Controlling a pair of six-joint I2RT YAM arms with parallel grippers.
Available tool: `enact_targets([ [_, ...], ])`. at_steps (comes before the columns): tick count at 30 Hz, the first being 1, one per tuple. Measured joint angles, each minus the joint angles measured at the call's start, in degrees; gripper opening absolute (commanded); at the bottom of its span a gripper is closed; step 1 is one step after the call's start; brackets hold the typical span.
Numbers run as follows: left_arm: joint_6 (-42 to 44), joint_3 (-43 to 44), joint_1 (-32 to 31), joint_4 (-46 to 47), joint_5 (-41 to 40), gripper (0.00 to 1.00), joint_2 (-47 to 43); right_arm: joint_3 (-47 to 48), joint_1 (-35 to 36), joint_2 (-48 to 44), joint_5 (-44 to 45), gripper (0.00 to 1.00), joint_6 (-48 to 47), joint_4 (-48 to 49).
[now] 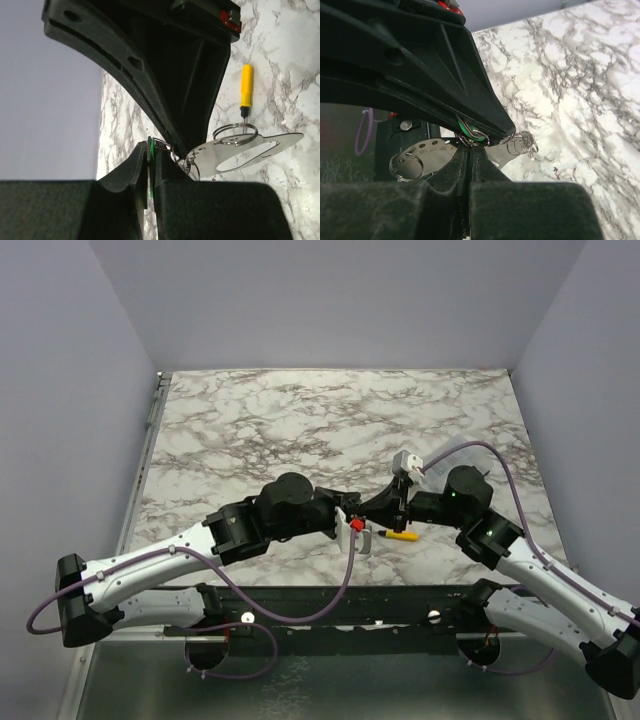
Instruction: Remove the keys from the keyring
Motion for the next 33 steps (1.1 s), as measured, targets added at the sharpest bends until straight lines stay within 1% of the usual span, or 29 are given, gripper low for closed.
enact_targets([
  [4,3.28,0.85,0.07,-2.45,-0.09,0.01,1.55,0.31,-0.24,1.16,0.04,0.01,1.79,-1.95],
  [7,4.83,3.34,0.07,-6.01,-1.03,0.06,3.48,0.04,-0.57,1.84,0.17,0.01,4.37,-1.62],
  [9,5.05,5.42,0.07,-8.48,-1.46,0.11,4.72,-1.09,-0.81,1.84,0.42,0.01,6.54,0.57],
  [14,6.32,11.91,0.13,-17.55,-2.34,0.41,7.50,-4.39,-0.92,3.85,-0.13,0.01,11.78,10.21],
  [17,6.97,16.00,0.28,-21.79,-3.45,0.51,9.07,-5.07,-0.68,6.19,-1.31,0.01,13.97,14.91],
  [19,6.93,19.78,0.50,-25.11,-4.57,0.53,10.54,-5.40,-0.59,7.32,-1.81,0.01,14.99,18.12],
  [24,4.59,25.49,0.55,-28.94,-5.05,0.58,12.15,-7.69,-0.55,8.61,-1.81,0.01,17.29,28.41],
  [26,3.32,28.59,0.46,-30.36,-4.46,0.68,13.14,-8.28,-0.52,9.38,-1.53,0.01,17.81,31.28],
  [27,2.82,30.23,0.20,-30.42,-3.85,0.70,13.81,-8.41,-0.48,9.90,-1.16,0.01,18.03,32.46],
  [33,-0.13,38.95,-0.59,-32.96,-3.32,0.71,18.56,-9.49,-0.50,10.73,0.52,0.01,18.43,37.55],
])
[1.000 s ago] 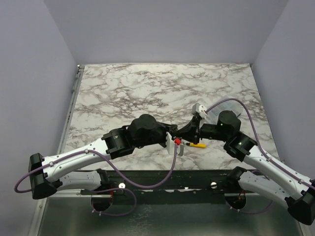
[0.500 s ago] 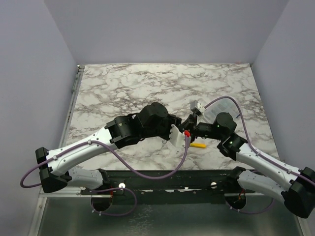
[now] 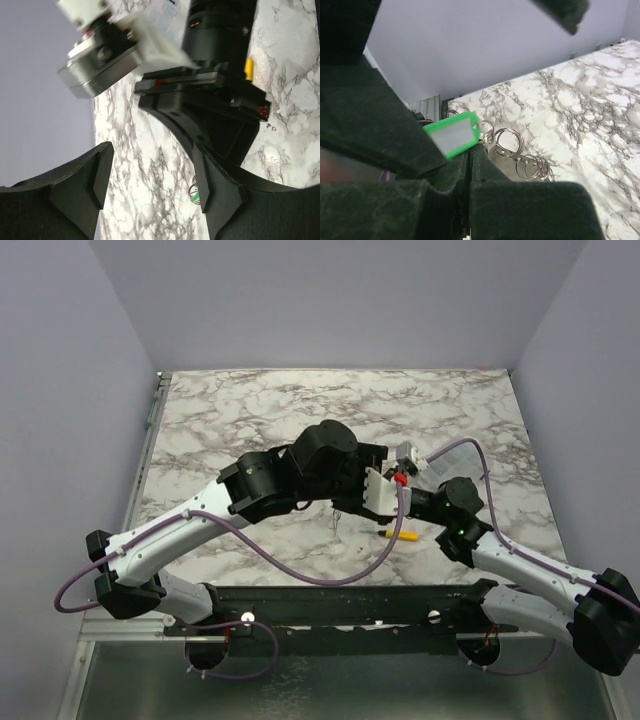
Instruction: Remove the keys from the keyring
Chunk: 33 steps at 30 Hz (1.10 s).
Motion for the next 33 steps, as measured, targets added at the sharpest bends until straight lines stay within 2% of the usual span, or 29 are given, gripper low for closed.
enact_targets([
  [5,-8.37,4.24,6.01,-2.19,2.71,0.64,1.88,-1.31,0.02,-1.40,1.84,0.01,-0.90,2.12],
  [11,-25.18,11.89,19.65,-3.80,11.21,0.51,4.42,-3.23,0.02,-3.26,4.33,0.01,-2.32,4.87],
  [14,-29.97,11.98,22.95,-5.73,14.47,0.46,4.09,-3.23,0.02,-3.41,5.40,0.01,-1.97,6.05],
  [21,-31.58,7.52,23.52,-10.27,21.46,0.30,1.97,-3.23,0.02,-3.48,6.03,0.01,-0.61,7.52],
  [27,-29.55,3.69,21.84,-11.30,26.88,0.26,0.94,-3.23,0.02,-3.48,6.21,0.01,-0.42,7.63],
  [33,-26.51,2.45,16.70,-12.00,27.02,0.24,-0.02,-3.26,0.02,-3.50,6.08,0.01,-0.44,7.89],
])
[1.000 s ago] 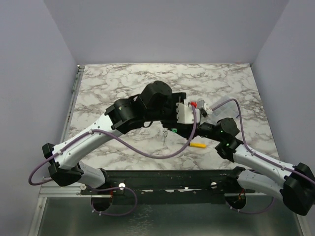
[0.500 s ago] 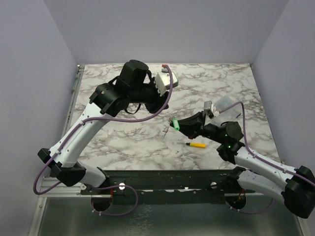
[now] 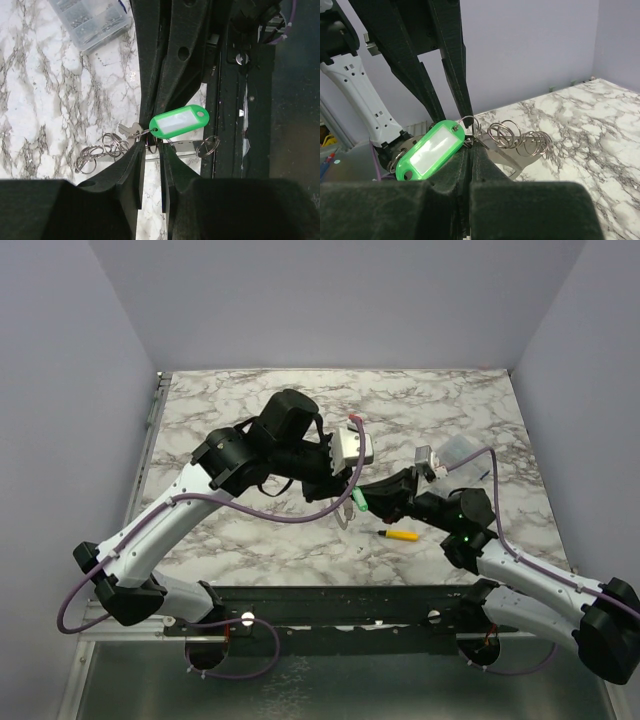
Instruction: Remove the keys from the keyring
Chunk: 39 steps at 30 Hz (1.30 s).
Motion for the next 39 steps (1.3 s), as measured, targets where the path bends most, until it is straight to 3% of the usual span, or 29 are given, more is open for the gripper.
enact_targets([
  [6,0.83,-1.01,-0.92,0.22,-0.74,0.30,-1.05,0.00,0.04,-0.26,-0.83,0.01,-0.44,0.24],
  [15,-1.22,-2.67,-1.07,1.88,-2.86,0.30,-1.05,0.00,-0.02,-0.24,-0.98,0.01,-1.95,-0.90],
  [18,-1.55,-3.21,-1.07,2.16,-3.26,0.28,-1.05,0.00,-0.04,-0.22,-0.98,0.01,-2.19,-1.57],
  [23,-2.08,-3.96,-1.38,2.62,-4.48,0.10,-0.81,0.00,-0.17,-0.17,-0.94,0.00,-2.82,-2.97],
  [26,-2.54,-4.33,-1.44,3.39,-5.20,0.06,-0.74,0.00,-0.24,-0.17,-1.01,0.01,-3.08,-3.41],
  [28,-2.64,-4.87,-1.38,4.37,-5.75,0.09,-0.76,0.00,-0.26,-0.17,-1.07,0.01,-3.21,-3.69],
  [31,-2.47,-5.75,-1.38,5.40,-6.14,0.26,-1.01,0.00,-0.35,-0.17,-1.18,0.01,-3.43,-4.00],
  [33,-2.27,-6.12,-1.38,5.88,-6.05,0.32,-1.14,0.00,-0.35,-0.17,-1.27,0.00,-3.50,-4.02],
  [39,-1.81,-7.61,-1.38,6.71,-5.57,0.32,-1.40,0.00,-0.35,0.15,-1.42,0.00,-3.89,-4.04],
])
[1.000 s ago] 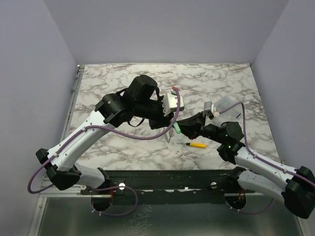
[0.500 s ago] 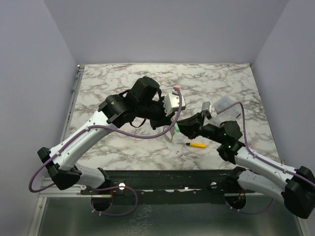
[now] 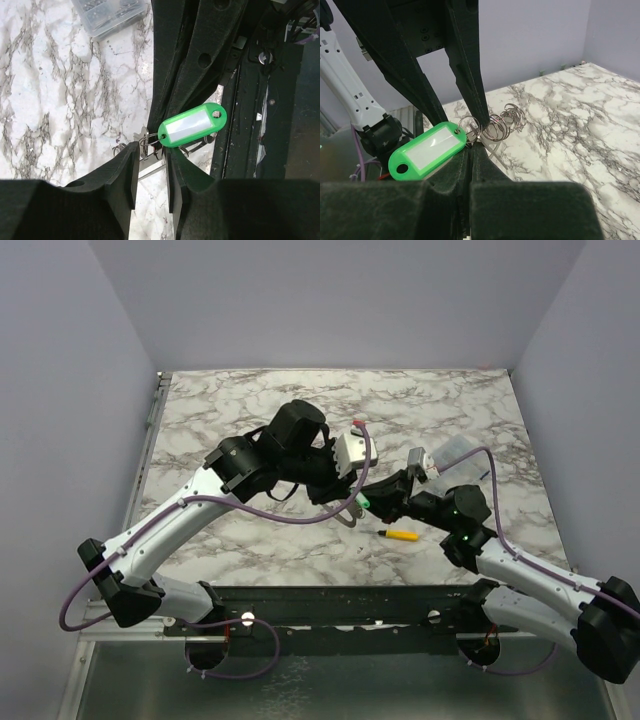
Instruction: Remove the keys from the keyring
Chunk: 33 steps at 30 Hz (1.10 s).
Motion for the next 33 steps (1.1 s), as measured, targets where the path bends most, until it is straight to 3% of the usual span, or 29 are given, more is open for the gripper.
enact_targets([
  [8,-1.16,-0.20,0.07,0.24,-1.51,0.00,0.72,0.00,-0.15,0.26,-0.63,0.00,-0.68,-1.44],
  [17,-0.37,-1.22,0.04,0.66,-2.03,0.00,0.35,0.00,-0.15,0.13,-0.83,0.02,-1.11,-2.62],
  [20,0.55,-1.92,-0.09,1.09,-2.05,0.00,-0.20,0.00,-0.09,-0.20,-0.59,0.37,-1.18,-3.26],
  [23,2.03,-2.67,-0.35,1.18,-3.08,0.00,-0.59,0.02,0.13,-1.68,0.09,0.54,-1.25,-4.37],
  [29,7.37,-4.81,-0.44,0.68,-6.27,0.00,-0.63,0.11,0.39,-6.73,3.06,0.55,-2.36,-10.84],
  [33,12.66,-7.02,-0.44,0.85,-8.39,0.00,-1.46,0.48,0.37,-9.11,5.14,0.48,-2.58,-18.45],
])
